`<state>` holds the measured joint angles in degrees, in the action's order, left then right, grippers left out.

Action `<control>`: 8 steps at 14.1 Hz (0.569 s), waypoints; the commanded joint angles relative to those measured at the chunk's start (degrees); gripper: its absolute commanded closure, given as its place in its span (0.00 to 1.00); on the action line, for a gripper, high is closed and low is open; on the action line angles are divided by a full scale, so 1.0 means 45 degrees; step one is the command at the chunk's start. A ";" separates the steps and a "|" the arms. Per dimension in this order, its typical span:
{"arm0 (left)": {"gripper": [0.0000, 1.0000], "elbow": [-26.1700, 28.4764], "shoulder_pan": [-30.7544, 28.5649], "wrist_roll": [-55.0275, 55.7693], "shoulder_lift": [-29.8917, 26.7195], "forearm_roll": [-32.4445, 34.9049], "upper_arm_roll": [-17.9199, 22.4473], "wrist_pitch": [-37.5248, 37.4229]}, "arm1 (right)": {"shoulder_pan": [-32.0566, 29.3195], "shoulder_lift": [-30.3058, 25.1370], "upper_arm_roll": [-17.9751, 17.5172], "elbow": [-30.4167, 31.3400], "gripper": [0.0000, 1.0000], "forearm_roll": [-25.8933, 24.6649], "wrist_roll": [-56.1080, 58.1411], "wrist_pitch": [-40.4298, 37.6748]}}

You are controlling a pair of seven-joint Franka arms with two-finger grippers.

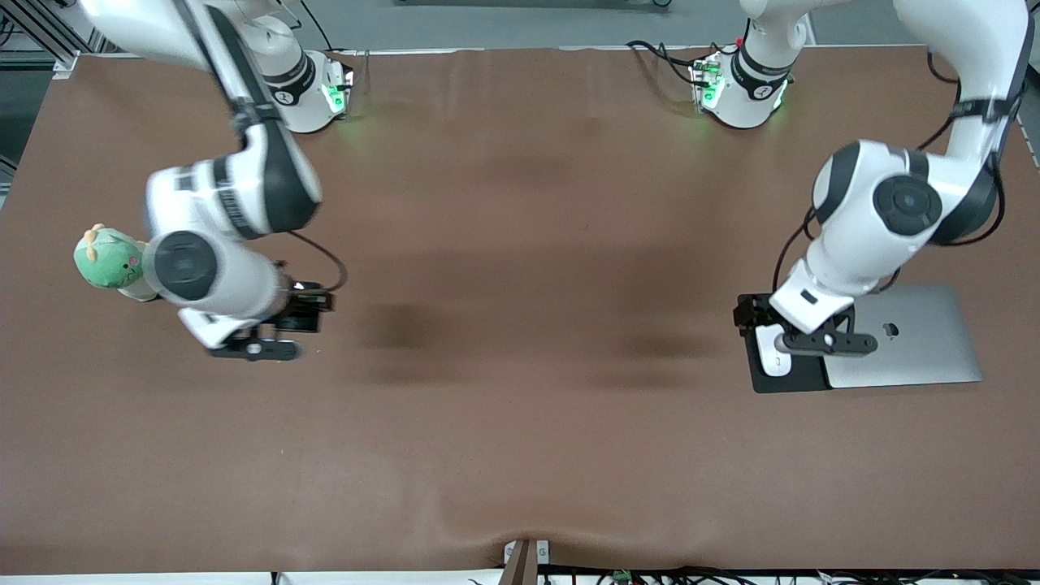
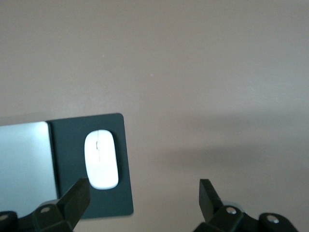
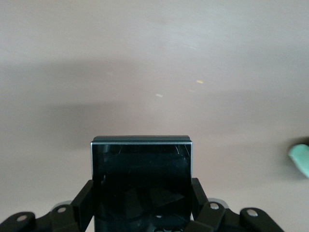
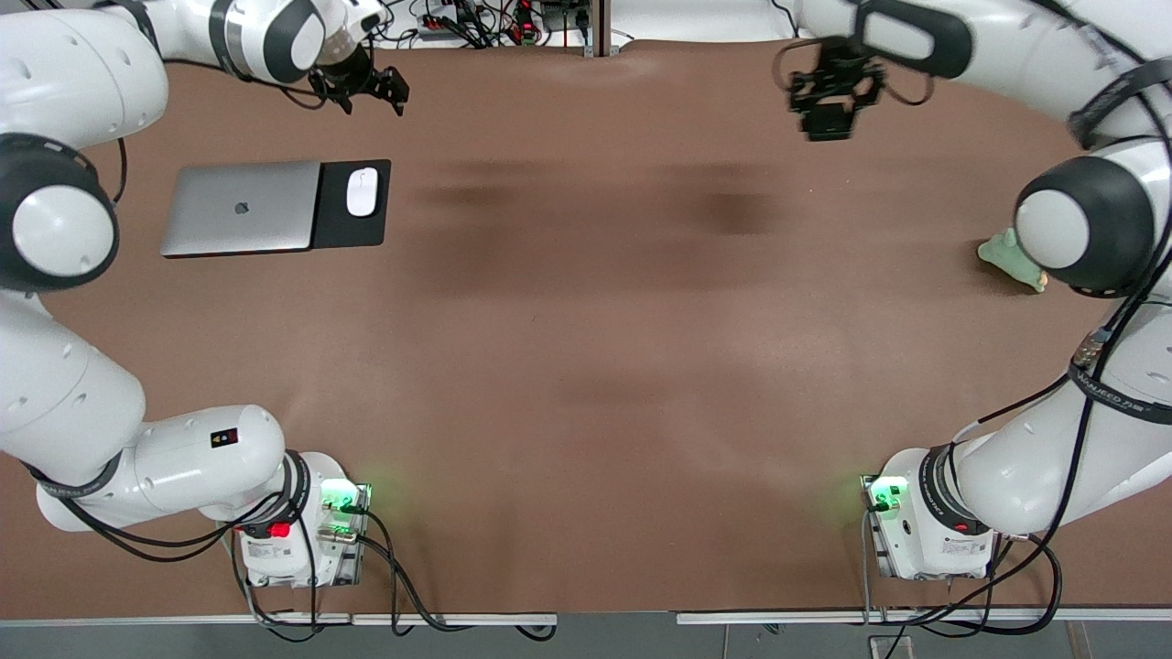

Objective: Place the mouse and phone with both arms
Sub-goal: 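Release the mouse while the right gripper carries the phone toward the plush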

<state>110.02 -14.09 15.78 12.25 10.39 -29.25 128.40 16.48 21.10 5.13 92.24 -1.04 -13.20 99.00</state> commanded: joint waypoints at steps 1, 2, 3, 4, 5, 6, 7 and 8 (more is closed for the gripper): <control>0.00 -0.0344 -0.0053 0.0380 -0.1159 -0.0295 -0.0471 -0.1690 | -0.1627 -0.0588 -0.0260 0.0400 1.00 -0.0159 0.1349 -0.0533; 0.00 -0.0928 -0.0053 0.0380 -0.1161 -0.0413 -0.0589 -0.2394 | -0.2038 -0.0608 -0.0260 0.0419 1.00 -0.0178 0.1526 -0.0650; 0.00 -0.1514 -0.0053 0.0380 -0.1122 -0.0550 -0.0629 -0.2904 | -0.2429 -0.0608 -0.0241 0.0478 1.00 -0.0217 0.1818 -0.0690; 0.00 -0.2023 -0.0111 0.0264 -0.1122 -0.0822 -0.0629 -0.3393 | -0.3090 -0.0608 -0.0260 0.0536 1.00 -0.0237 0.2459 -0.0671; 0.00 -0.2492 -0.0150 0.0186 -0.1102 -0.1076 -0.0629 -0.3842 | -0.3619 -0.0589 -0.0260 0.0614 1.00 -0.0237 0.3123 -0.0632; 0.00 -0.2883 -0.0150 0.0166 -0.1102 -0.1117 -0.0629 -0.4175 | -0.4049 -0.0588 -0.0279 0.0905 1.00 -0.0237 0.3439 -0.0535; 0.00 -0.3196 -0.0170 0.0166 -0.1102 -0.1137 -0.0629 -0.4469 | -0.4421 -0.0588 -0.0280 0.1140 1.00 -0.0218 0.3558 -0.0399; 0.00 -0.3393 -0.0151 0.0166 -0.1102 -0.1156 -0.0629 -0.4626 | -0.4599 -0.0588 -0.0280 0.1490 1.00 -0.0218 0.3559 -0.0185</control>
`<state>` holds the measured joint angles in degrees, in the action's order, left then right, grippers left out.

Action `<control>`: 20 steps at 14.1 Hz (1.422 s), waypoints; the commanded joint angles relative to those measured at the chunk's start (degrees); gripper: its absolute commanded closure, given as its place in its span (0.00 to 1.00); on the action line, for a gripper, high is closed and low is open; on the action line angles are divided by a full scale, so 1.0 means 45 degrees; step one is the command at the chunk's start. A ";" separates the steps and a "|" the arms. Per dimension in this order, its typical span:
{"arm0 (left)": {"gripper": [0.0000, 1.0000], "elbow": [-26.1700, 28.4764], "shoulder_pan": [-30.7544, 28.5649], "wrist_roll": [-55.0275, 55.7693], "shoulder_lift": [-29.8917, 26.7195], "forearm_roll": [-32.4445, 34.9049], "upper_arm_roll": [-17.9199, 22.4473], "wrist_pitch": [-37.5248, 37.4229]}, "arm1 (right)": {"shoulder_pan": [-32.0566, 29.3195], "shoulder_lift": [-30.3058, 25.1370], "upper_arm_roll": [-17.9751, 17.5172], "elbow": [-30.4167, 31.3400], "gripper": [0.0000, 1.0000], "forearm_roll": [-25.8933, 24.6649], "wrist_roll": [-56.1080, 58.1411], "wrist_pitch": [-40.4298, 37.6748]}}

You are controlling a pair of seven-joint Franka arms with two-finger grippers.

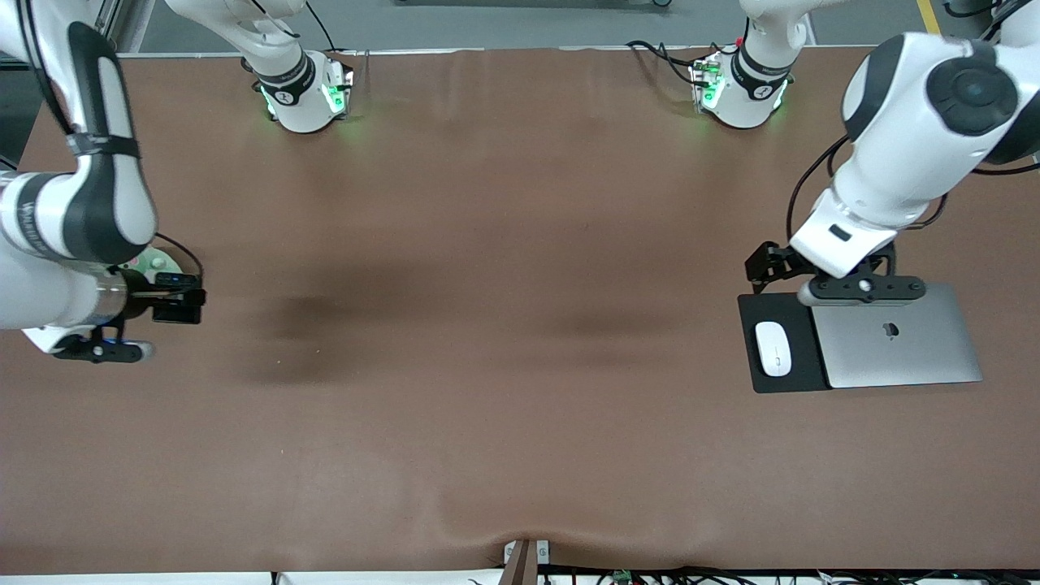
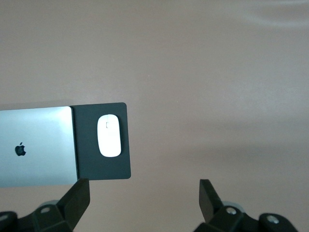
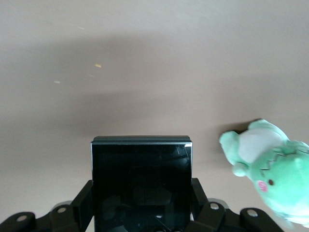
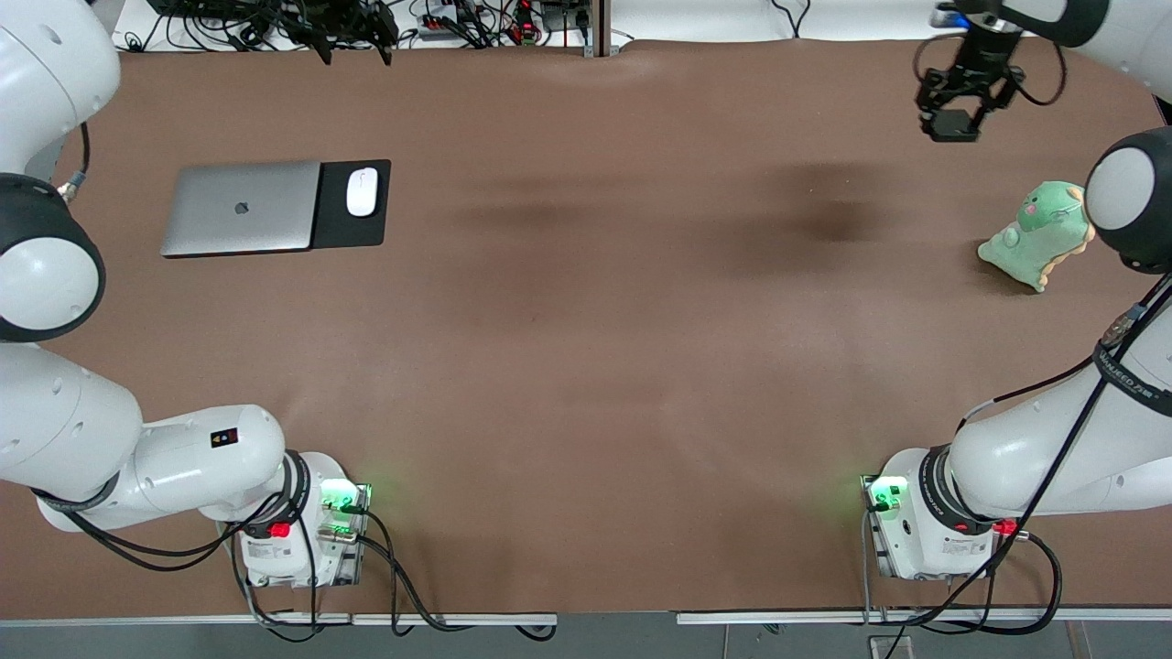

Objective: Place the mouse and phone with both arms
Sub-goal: 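Release the mouse while the right gripper carries the phone toward the plush, then lower the black phone beside the green plush and open the right gripper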

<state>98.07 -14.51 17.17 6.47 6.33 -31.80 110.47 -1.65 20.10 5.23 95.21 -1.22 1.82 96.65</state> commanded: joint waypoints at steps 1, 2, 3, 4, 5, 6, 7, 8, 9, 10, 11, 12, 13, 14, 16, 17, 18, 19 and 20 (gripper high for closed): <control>0.00 -0.0933 -0.0057 -0.0125 0.0145 -0.0408 -0.0063 -0.0835 | -0.0705 -0.0384 -0.0304 0.1375 1.00 -0.0179 0.0220 0.0802; 0.00 -0.1205 -0.0037 -0.0125 0.0125 -0.0623 -0.0063 -0.1146 | -0.0881 -0.0384 -0.0304 0.2000 1.00 -0.0179 0.0220 0.1367; 0.00 -0.1498 -0.0095 -0.0145 0.0106 -0.0760 -0.0063 -0.1459 | -0.1288 -0.0365 -0.0304 0.2625 1.00 -0.0159 0.0240 0.2011; 0.00 -0.1694 -0.0115 -0.0164 0.0106 -0.0800 -0.0063 -0.1675 | -0.1408 -0.0345 -0.0323 0.3134 1.00 -0.0159 0.0240 0.2598; 0.00 -0.1735 -0.0115 -0.0203 0.0067 -0.0801 -0.0043 -0.1735 | -0.1410 -0.0306 -0.0304 0.3603 1.00 -0.0140 0.0240 0.3203; 0.00 -0.1716 -0.0115 -0.0261 -0.0088 -0.0801 -0.0043 -0.1755 | -0.1468 -0.0267 -0.0323 0.4052 1.00 -0.0140 0.0240 0.3731; 0.00 -0.1697 -0.0115 -0.0281 -0.0225 -0.0820 -0.0004 -0.1987 | -0.1526 -0.0248 -0.0304 0.4405 1.00 -0.0140 0.0220 0.4181; 0.00 -0.1716 -0.0115 -0.0320 -0.0284 -0.0820 -0.0043 -0.2337 | -0.1624 -0.0228 -0.0304 0.4660 1.00 -0.0140 0.0220 0.4495; 0.00 -0.1716 0.0001 -0.0378 -0.0343 -0.0840 -0.0004 -0.2457 | -0.1683 -0.0209 -0.0323 0.4894 1.00 -0.0101 0.0220 0.4691; 0.00 -0.1716 0.0137 -0.0360 -0.0537 -0.0859 0.0035 -0.2593 | -0.1683 -0.0208 -0.0323 0.5225 1.00 -0.0062 0.0220 0.5003; 0.00 -0.1639 0.0603 -0.0360 -0.0694 -0.0879 0.0325 -0.2653 | -0.1683 -0.0208 -0.0323 0.5538 1.00 -0.0023 0.0220 0.5354; 0.00 -0.1560 0.1419 -0.0360 -0.0869 -0.1053 0.1179 -0.2692 | -0.1702 -0.0208 -0.0323 0.5870 1.00 0.0016 0.0201 0.5763; 0.00 -0.1463 0.2626 -0.0437 -0.1064 -0.1287 0.2386 -0.2789 | -0.1664 -0.0131 -0.0323 0.6086 1.00 0.0017 0.0220 0.6058; 0.00 -0.1327 0.3335 -0.0534 -0.1298 -0.1386 0.3288 -0.2809 | -0.1586 -0.0014 -0.0343 0.6127 0.95 0.0017 0.0220 0.6196; 0.00 -0.0860 0.4079 -0.0807 -0.1631 -0.1503 0.3860 -0.2810 | -0.1585 0.0220 -0.0343 0.6107 0.79 -0.0003 0.0240 0.6313; 0.00 -0.0567 0.4587 -0.0828 -0.1807 -0.1504 0.4559 -0.2732 | -0.1605 0.0395 -0.0343 0.6127 0.73 0.0016 0.0240 0.6527; 0.00 -0.0274 0.4785 -0.1002 -0.1982 -0.1523 0.4818 -0.2596 | -0.1586 0.0552 -0.0343 0.6108 0.66 -0.0003 0.0240 0.6587; 0.00 -0.0174 0.4864 -0.1236 -0.2062 -0.1543 0.4917 -0.2479 | -0.1605 0.0592 -0.0343 0.6107 0.60 -0.0003 0.0240 0.6684; 0.00 -0.0154 0.4923 -0.1432 -0.2043 -0.1736 0.4995 -0.2478 | -0.1586 0.0689 -0.0343 0.6107 0.54 -0.0003 0.0240 0.6743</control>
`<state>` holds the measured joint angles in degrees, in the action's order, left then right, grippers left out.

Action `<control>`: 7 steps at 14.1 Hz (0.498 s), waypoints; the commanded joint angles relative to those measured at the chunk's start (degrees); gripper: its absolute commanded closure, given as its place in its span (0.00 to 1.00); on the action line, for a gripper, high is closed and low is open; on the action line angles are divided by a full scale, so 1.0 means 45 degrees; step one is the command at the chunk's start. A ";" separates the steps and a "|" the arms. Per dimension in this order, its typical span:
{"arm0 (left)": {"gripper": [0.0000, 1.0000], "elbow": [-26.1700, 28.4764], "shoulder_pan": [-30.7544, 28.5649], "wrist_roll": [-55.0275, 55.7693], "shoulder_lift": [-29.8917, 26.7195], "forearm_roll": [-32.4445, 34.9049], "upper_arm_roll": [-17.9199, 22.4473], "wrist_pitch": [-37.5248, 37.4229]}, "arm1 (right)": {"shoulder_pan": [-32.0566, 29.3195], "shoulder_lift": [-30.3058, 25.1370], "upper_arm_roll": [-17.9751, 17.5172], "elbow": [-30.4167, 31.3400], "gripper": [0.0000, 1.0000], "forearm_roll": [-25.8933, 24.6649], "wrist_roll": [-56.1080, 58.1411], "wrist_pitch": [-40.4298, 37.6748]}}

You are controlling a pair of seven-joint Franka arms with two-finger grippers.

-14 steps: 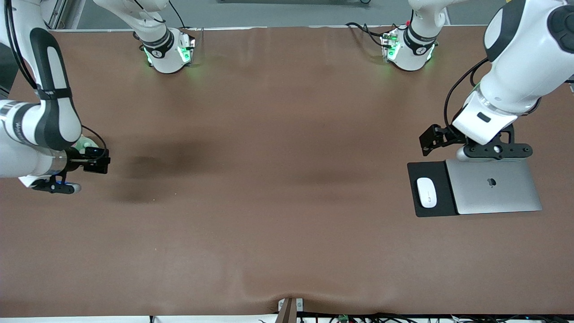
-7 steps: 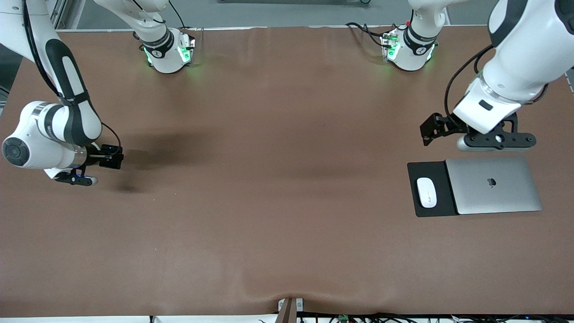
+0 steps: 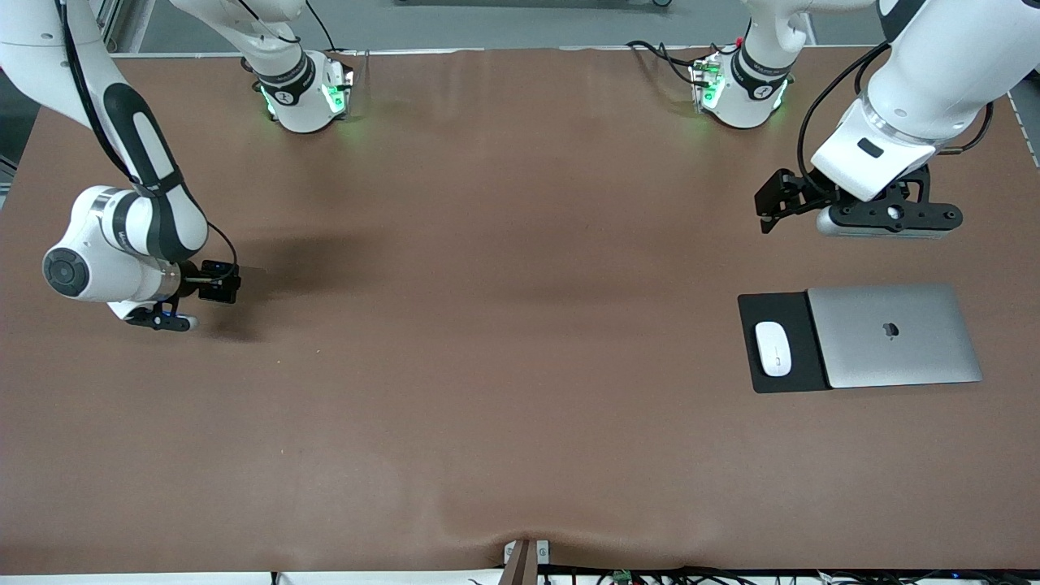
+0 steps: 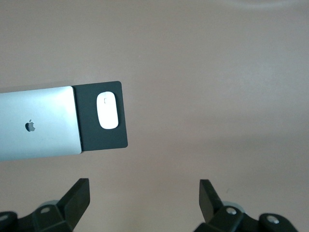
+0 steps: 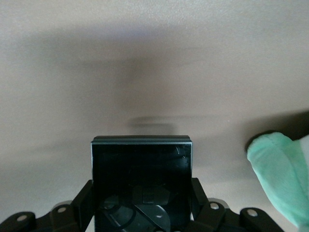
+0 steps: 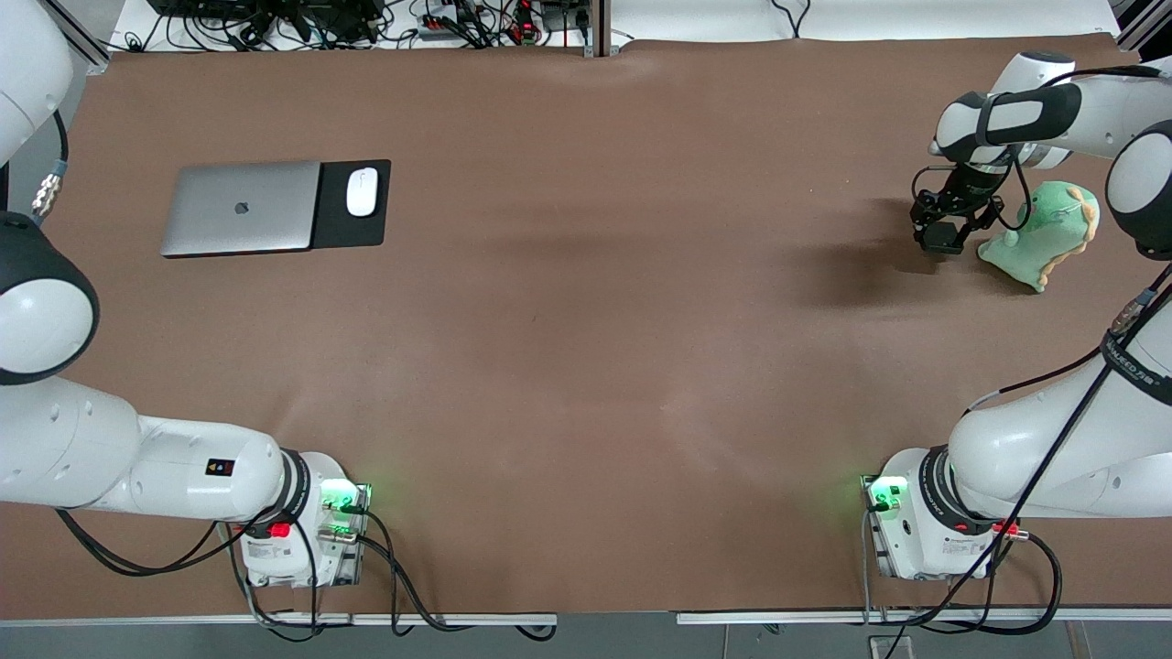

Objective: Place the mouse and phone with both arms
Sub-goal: 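Lower the black phone beside the green plush and open the right gripper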

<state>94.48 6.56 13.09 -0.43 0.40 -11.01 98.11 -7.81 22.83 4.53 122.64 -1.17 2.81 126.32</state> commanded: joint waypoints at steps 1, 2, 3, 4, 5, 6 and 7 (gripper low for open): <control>0.00 0.0741 0.0377 -0.0565 -0.0530 -0.0576 0.0629 0.0269 | -0.0218 0.0219 -0.0205 0.0012 0.50 -0.0013 0.0020 0.0172; 0.00 0.0994 0.0514 -0.0565 -0.0588 -0.0577 0.0689 0.0288 | -0.0218 0.0355 -0.0205 0.0012 0.47 0.0007 0.0020 0.0269; 0.00 0.1170 0.0534 -0.0565 -0.0743 -0.0577 0.0690 0.0346 | -0.0218 0.0415 -0.0205 0.0051 0.41 -0.0013 0.0271 0.0424; 0.00 0.1404 0.0535 -0.0565 -0.0880 -0.0577 0.0690 0.0443 | -0.0334 0.0493 -0.0205 0.0051 0.33 0.0007 0.0969 0.0503; 0.00 0.1619 0.0535 -0.0585 -0.0997 -0.0577 0.0690 0.0522 | -0.0529 0.0532 -0.0205 0.0051 0.24 0.0007 0.1576 0.0543; 0.00 0.1718 0.0535 -0.0565 -0.1037 -0.0577 0.0670 0.0658 | -0.0705 0.0532 -0.0224 0.0051 0.08 0.0007 0.1756 0.0582; 0.00 0.1699 0.0535 -0.0507 -0.0999 -0.0577 0.0593 0.0659 | -0.0649 0.0532 -0.0225 0.0032 0.00 0.0045 0.1700 0.0563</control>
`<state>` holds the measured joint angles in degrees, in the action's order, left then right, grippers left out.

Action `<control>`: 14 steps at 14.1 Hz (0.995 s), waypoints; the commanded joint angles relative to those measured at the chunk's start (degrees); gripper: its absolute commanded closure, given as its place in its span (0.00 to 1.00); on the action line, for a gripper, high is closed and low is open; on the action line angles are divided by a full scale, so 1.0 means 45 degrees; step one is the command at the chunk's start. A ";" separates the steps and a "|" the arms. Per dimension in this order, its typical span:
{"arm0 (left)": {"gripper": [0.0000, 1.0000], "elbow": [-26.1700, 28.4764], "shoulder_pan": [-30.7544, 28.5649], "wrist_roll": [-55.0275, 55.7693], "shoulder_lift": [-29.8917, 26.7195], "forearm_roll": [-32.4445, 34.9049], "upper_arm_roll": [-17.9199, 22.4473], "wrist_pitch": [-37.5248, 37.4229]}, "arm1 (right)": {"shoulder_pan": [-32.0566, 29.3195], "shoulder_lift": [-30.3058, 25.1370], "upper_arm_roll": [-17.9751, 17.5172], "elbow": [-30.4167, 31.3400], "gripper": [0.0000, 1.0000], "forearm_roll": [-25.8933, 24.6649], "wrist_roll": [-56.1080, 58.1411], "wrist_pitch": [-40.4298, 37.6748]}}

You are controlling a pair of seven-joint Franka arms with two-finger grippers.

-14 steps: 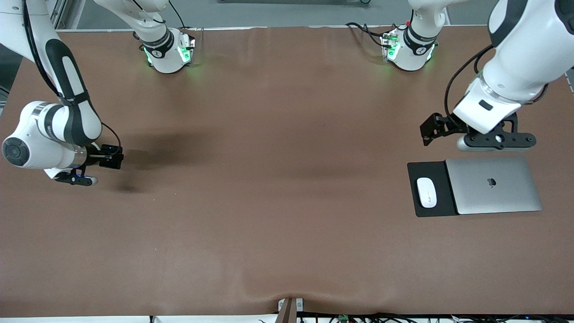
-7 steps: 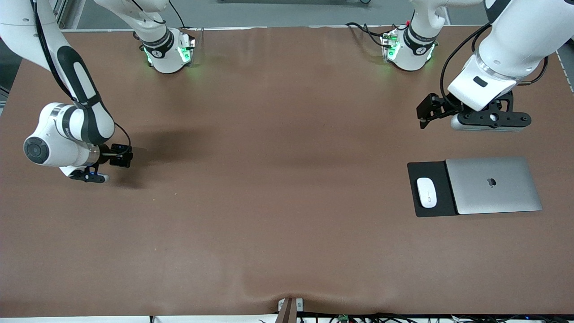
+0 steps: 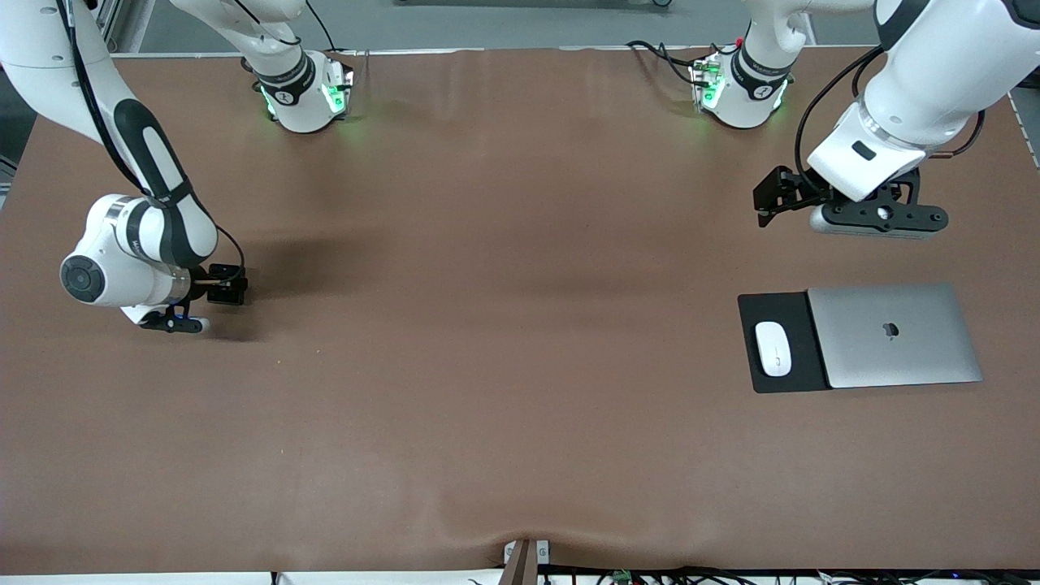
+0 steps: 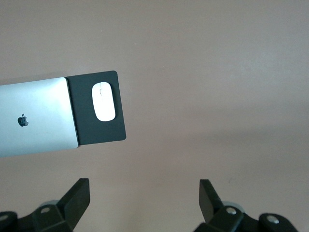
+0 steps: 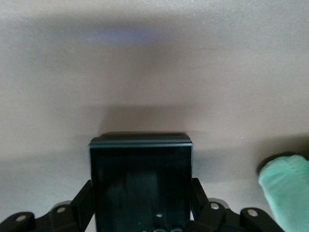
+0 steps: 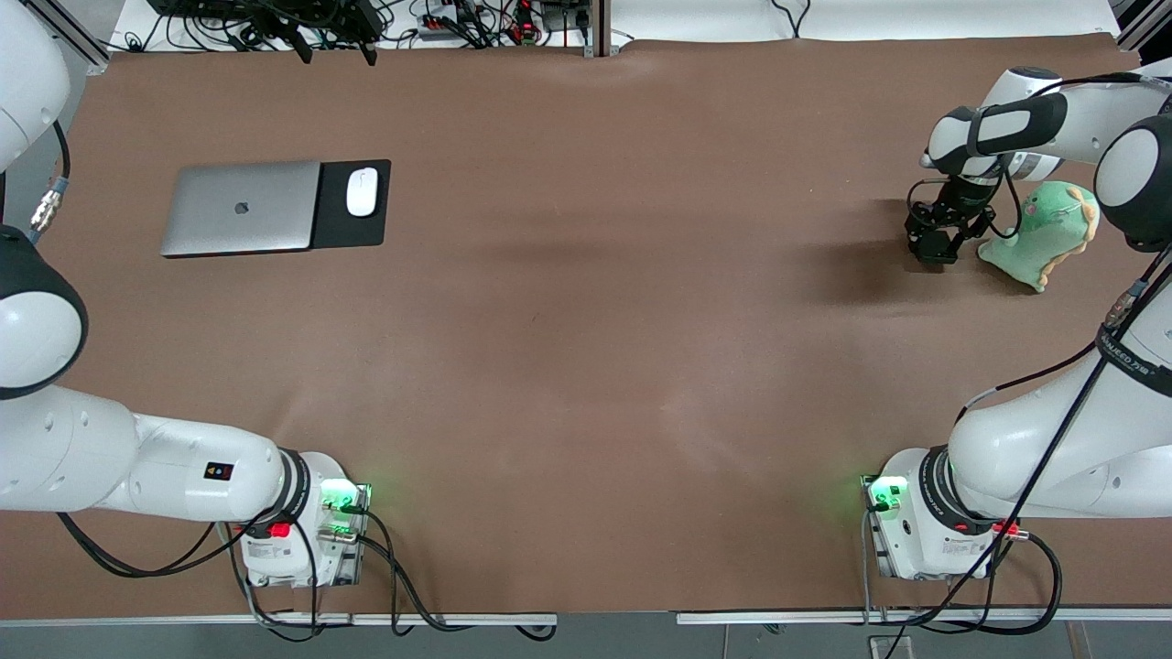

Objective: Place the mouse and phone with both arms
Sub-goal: 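Lower the black phone beside the green plush and open the right gripper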

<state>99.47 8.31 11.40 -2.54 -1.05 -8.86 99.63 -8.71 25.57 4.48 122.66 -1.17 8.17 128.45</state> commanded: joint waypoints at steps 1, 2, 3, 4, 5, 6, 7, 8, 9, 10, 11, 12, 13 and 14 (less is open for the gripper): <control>0.00 0.0591 0.0146 -0.0015 -0.0529 -0.0236 0.0094 0.0301 | -0.0351 -0.0115 -0.0215 -0.0050 0.00 0.0355 0.0450 -0.0066; 0.00 0.0572 0.0127 -0.0014 -0.0490 -0.0216 0.0075 0.0301 | -0.0311 -0.0231 -0.0215 -0.0186 0.00 0.0648 0.0353 -0.0338; 0.00 0.0552 0.0011 -0.0053 -0.0431 -0.0216 0.0055 0.0301 | -0.0291 -0.0387 -0.0215 -0.0690 0.00 0.0651 0.0352 -0.1056; 0.00 0.0514 0.0009 -0.0130 -0.0412 -0.0197 0.0055 0.0301 | -0.0233 -0.0524 -0.0215 -0.1604 0.00 0.0651 0.0255 -0.2320; 0.00 0.0455 0.0029 -0.0150 -0.0411 -0.0216 0.0055 0.0301 | -0.0059 -0.0564 -0.0215 -0.2735 0.00 0.0651 -0.0171 -0.3628; 0.00 0.0377 0.0029 -0.0151 -0.0392 -0.0255 0.0055 0.0301 | 0.0291 -0.0545 -0.0215 -0.4099 0.00 0.0516 -0.0717 -0.5053; 0.00 0.0338 0.0029 -0.0131 -0.0353 -0.0255 0.0055 0.0301 | 0.0469 -0.0506 -0.0196 -0.5215 0.00 0.0475 -0.1129 -0.6169; 0.00 0.0318 0.0087 -0.0092 -0.0333 -0.0255 0.0074 0.0301 | 0.0722 -0.0525 -0.0195 -0.6077 0.00 0.0475 -0.1345 -0.6819; 0.00 0.0279 0.0010 -0.0015 -0.0237 -0.0255 0.0055 0.0301 | 0.0937 -0.0545 -0.0176 -0.6705 0.00 0.0436 -0.1348 -0.7193; 0.00 0.0143 -0.0029 -0.0014 -0.0158 -0.0274 0.0074 0.0301 | 0.0959 -0.0661 -0.0195 -0.7136 0.00 0.0397 -0.1386 -0.7506; 0.00 0.0142 -0.0049 -0.0014 -0.0177 -0.0274 0.0094 0.0263 | 0.0978 -0.1146 -0.0215 -0.7315 0.00 0.0397 -0.1387 -0.7509; 0.00 0.0123 -0.0049 0.0005 -0.0196 -0.0274 0.0094 0.0243 | 0.0978 -0.1537 -0.0234 -0.7432 0.00 0.0416 -0.1367 -0.7509; 0.00 0.0123 -0.0030 0.0025 -0.0177 -0.0274 0.0094 0.0243 | 0.0998 -0.1676 -0.0254 -0.7859 0.00 0.0416 -0.1290 -0.7625; 0.00 0.0123 -0.0010 0.0044 -0.0158 -0.0274 0.0075 0.0262 | 0.1114 -0.1852 -0.0254 -0.8231 0.00 0.0416 -0.1289 -0.7742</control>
<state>100.42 8.25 11.41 -3.09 -1.10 -8.58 100.71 -3.85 19.25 3.59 88.15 0.82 2.69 95.30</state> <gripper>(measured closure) 0.000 0.000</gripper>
